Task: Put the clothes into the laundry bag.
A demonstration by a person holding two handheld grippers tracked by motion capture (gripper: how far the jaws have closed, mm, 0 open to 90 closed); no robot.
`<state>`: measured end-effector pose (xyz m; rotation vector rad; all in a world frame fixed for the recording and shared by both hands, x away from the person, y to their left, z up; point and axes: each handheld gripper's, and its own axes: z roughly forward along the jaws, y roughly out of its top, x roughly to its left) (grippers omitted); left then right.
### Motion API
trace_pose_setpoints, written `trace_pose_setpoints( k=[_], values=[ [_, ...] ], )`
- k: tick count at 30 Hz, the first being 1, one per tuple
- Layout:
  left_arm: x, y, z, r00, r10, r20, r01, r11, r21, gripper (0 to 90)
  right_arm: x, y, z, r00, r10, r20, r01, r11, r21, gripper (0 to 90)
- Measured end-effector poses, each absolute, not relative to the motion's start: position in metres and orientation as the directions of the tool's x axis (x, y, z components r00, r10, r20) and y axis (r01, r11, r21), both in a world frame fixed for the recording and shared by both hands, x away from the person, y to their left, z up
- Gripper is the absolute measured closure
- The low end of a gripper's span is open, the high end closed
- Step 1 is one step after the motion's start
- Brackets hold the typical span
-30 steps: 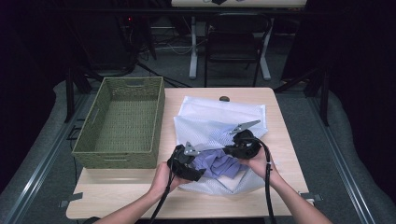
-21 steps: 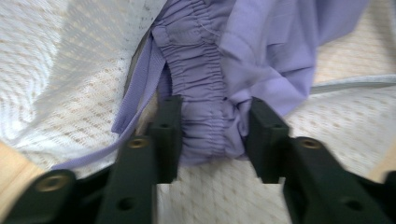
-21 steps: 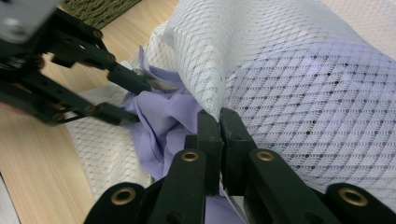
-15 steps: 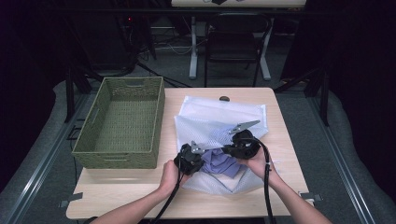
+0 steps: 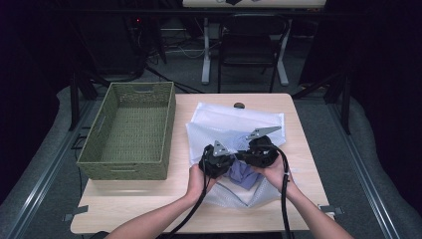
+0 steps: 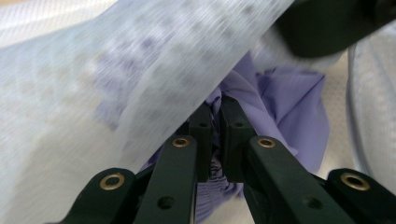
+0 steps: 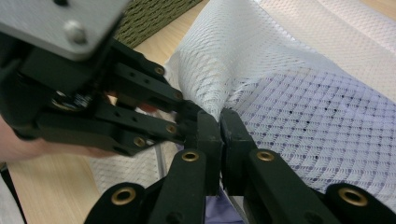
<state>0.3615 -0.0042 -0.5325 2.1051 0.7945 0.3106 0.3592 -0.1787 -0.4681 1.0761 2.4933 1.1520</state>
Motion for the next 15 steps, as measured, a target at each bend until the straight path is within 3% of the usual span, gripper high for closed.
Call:
trace_pose_setpoints(
  k=[2,7,11,12,13,15],
  values=[
    [0.367,-0.011,-0.544,0.76,0.649,-0.026,0.424,-0.466,0.777,84.5,0.361,-0.179,-0.471,-0.72,0.683,0.122,0.542,0.442,0.715,88.4],
    [0.372,-0.008,-0.558,0.754,0.655,-0.043,0.459,-0.479,0.748,81.7,0.364,-0.182,-0.482,-0.714,0.688,0.131,0.568,0.459,0.683,88.4],
    [0.371,-0.002,-0.554,0.77,0.636,-0.046,0.462,-0.507,0.728,65.5,0.367,-0.184,-0.486,-0.708,0.693,0.135,0.582,0.464,0.668,88.4],
    [0.37,0.0,-0.552,0.775,0.63,-0.044,0.462,-0.518,0.72,65.5,0.367,-0.184,-0.486,-0.707,0.694,0.136,0.582,0.462,0.669,88.4],
    [0.369,0.002,-0.551,0.772,0.634,-0.038,0.462,-0.519,0.719,55.9,0.367,-0.184,-0.485,-0.708,0.693,0.135,0.58,0.463,0.671,88.3],
    [0.363,0.008,-0.544,0.771,0.636,-0.033,0.468,-0.531,0.707,47.0,0.367,-0.185,-0.484,-0.711,0.691,0.132,0.576,0.465,0.672,88.3]
  ],
)
